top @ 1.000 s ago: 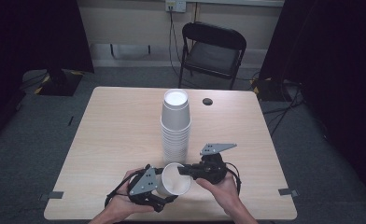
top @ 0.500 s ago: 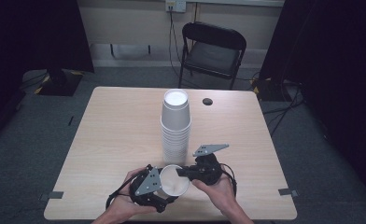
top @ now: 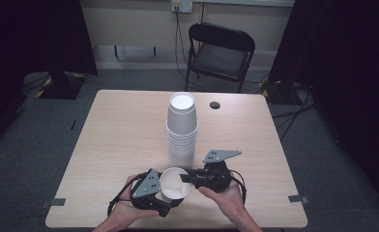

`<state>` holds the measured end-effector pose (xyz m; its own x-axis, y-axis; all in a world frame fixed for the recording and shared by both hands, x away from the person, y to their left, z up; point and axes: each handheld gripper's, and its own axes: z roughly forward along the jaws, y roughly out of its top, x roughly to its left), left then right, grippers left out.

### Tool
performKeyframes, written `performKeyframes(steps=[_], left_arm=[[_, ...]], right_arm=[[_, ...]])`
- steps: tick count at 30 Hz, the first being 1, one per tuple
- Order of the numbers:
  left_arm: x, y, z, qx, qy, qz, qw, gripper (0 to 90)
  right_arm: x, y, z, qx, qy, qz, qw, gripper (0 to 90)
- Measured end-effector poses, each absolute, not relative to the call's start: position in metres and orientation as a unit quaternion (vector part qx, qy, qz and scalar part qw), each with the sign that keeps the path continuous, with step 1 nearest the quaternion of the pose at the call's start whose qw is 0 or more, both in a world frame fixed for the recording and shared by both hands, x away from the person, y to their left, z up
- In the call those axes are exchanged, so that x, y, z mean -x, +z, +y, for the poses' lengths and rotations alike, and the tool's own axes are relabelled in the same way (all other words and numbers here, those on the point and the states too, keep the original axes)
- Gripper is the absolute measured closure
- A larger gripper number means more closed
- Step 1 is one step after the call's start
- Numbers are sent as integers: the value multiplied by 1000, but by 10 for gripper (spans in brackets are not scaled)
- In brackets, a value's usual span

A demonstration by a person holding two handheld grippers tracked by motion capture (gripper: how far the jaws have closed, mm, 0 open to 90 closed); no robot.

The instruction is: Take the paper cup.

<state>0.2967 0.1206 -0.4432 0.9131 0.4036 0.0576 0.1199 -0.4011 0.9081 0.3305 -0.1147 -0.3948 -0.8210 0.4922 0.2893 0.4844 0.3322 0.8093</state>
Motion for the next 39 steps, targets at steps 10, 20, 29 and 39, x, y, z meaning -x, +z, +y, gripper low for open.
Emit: performKeyframes(steps=[10,20,29,39], left_arm=[[-293,-444,113,-841,180,127,494,132],[-292,-442,116,-833,178,130,507,138],[-295,-444,122,-826,163,158,516,140],[-298,-438,141,-814,146,185,530,140]], right_arm=[[-334,-399,-115,-330,471,818,1,867],[-333,-397,-114,-321,481,816,2,835],[-331,-394,-117,-306,520,797,-3,714],[-330,-389,-129,-303,543,783,9,581]])
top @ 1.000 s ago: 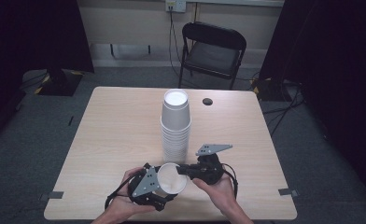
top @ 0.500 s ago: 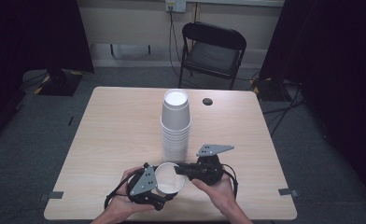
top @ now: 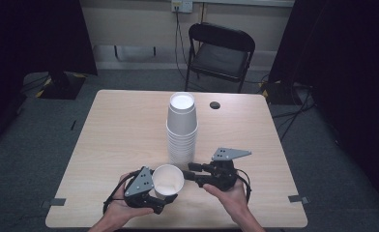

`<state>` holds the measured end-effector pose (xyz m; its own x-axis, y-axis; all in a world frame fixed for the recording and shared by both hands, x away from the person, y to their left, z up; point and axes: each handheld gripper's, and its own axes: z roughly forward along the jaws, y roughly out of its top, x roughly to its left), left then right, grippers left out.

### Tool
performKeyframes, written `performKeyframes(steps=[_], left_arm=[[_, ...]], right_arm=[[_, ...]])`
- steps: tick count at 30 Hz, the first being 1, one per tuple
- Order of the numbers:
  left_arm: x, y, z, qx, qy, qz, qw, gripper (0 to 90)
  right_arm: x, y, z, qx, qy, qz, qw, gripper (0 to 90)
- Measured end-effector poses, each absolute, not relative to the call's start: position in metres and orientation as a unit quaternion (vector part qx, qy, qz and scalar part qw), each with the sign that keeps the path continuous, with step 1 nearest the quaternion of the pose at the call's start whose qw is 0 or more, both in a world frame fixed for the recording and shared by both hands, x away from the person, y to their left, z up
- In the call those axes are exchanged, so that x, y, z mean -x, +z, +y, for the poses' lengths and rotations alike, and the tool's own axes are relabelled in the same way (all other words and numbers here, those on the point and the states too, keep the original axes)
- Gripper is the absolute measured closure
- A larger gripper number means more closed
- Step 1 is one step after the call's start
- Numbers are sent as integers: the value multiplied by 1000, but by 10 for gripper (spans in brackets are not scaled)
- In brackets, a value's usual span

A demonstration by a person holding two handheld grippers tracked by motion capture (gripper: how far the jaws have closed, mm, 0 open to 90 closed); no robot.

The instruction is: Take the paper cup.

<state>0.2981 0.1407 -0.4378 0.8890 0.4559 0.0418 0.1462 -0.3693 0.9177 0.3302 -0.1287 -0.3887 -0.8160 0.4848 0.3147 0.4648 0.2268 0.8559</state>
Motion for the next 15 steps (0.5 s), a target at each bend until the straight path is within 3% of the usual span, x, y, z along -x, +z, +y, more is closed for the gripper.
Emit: performKeyframes(steps=[15], left_arm=[[-312,-428,169,-783,151,253,548,142]], right_arm=[[-337,-385,-161,-332,542,770,56,445]])
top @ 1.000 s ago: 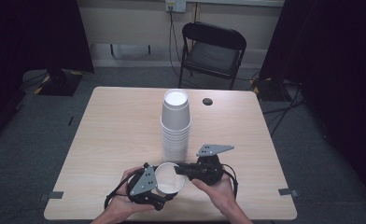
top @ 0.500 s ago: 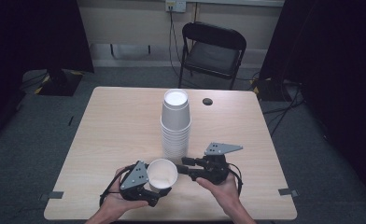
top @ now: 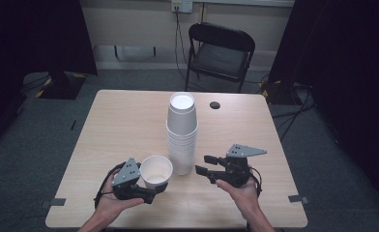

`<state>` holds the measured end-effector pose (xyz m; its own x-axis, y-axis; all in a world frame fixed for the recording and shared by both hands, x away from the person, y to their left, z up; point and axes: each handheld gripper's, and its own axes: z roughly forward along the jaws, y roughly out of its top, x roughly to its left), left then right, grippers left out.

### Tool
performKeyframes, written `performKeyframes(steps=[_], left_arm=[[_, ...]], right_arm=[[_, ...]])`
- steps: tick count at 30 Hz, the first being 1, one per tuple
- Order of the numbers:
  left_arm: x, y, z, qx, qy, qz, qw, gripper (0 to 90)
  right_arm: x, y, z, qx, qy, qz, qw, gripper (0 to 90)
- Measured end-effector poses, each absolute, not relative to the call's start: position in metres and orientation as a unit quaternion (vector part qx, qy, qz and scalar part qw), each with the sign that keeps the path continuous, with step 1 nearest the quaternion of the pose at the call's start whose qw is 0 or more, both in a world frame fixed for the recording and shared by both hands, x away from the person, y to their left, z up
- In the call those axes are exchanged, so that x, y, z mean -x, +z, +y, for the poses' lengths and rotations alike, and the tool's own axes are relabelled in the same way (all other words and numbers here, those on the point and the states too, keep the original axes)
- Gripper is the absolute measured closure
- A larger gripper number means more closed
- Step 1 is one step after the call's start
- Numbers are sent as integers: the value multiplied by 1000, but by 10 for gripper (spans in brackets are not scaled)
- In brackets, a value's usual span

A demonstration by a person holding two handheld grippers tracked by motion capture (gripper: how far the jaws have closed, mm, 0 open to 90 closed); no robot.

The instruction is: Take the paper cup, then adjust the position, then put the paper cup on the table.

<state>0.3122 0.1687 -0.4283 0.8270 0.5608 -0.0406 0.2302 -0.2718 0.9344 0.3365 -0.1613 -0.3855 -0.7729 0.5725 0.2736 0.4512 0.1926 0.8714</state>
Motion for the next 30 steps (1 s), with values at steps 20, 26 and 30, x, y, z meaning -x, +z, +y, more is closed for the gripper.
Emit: performKeyframes(steps=[20,26,30], left_arm=[[-344,-408,197,-750,200,308,551,143],[-359,-400,203,-740,213,313,556,143],[-371,-396,206,-734,226,320,555,143]], right_arm=[[-332,-414,-202,-385,507,766,87,412],[-333,-416,-206,-392,505,764,91,412],[-335,-418,-206,-394,503,764,89,411]])
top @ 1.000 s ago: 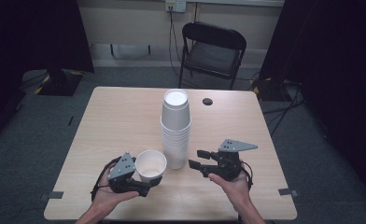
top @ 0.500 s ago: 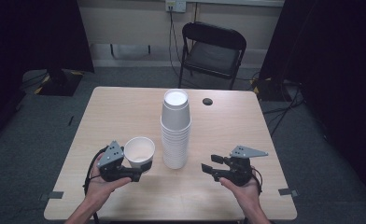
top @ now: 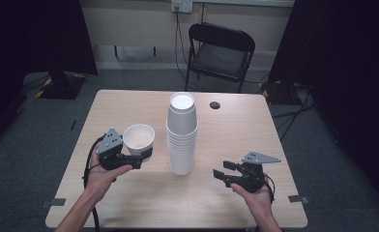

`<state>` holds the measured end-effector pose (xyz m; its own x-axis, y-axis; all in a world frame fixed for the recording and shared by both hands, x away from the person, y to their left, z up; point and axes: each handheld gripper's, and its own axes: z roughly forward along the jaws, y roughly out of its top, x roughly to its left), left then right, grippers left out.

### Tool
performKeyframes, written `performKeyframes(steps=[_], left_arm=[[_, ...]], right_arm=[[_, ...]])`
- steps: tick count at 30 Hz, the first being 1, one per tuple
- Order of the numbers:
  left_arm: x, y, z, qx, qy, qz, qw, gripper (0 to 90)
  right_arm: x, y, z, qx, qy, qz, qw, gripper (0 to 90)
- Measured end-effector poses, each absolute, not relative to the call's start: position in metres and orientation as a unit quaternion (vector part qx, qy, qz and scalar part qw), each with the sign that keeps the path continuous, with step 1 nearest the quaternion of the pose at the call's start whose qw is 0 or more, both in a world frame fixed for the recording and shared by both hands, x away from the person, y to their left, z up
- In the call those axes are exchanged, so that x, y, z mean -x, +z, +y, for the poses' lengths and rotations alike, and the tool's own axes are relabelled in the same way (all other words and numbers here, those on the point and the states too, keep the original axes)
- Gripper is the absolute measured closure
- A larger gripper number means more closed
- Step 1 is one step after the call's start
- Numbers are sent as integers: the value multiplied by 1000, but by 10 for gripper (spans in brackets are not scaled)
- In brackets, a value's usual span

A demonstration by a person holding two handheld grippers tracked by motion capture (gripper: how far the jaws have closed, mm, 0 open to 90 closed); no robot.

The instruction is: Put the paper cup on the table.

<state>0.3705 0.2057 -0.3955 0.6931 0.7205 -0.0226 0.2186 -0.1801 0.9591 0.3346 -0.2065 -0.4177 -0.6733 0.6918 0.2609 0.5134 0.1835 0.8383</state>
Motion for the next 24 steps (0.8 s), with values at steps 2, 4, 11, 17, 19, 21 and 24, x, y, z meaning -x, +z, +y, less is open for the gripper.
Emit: performKeyframes(steps=[2,4,11,17,19,21,24], left_arm=[[-376,-395,207,-735,233,322,548,143],[-381,-396,208,-732,236,331,547,143],[-403,-403,216,-714,249,362,544,142],[-419,-415,223,-706,249,390,536,142],[-424,-419,223,-706,252,399,528,142],[-427,-423,224,-708,254,400,523,142],[-432,-427,223,-709,250,405,520,141]], right_arm=[[-336,-419,-206,-396,503,763,86,411],[-337,-420,-206,-396,502,764,85,409],[-341,-421,-205,-397,498,766,86,401],[-340,-423,-204,-396,495,769,84,400],[-341,-423,-206,-398,494,769,83,398],[-341,-423,-208,-400,494,768,83,396],[-341,-423,-210,-403,494,766,85,395]])
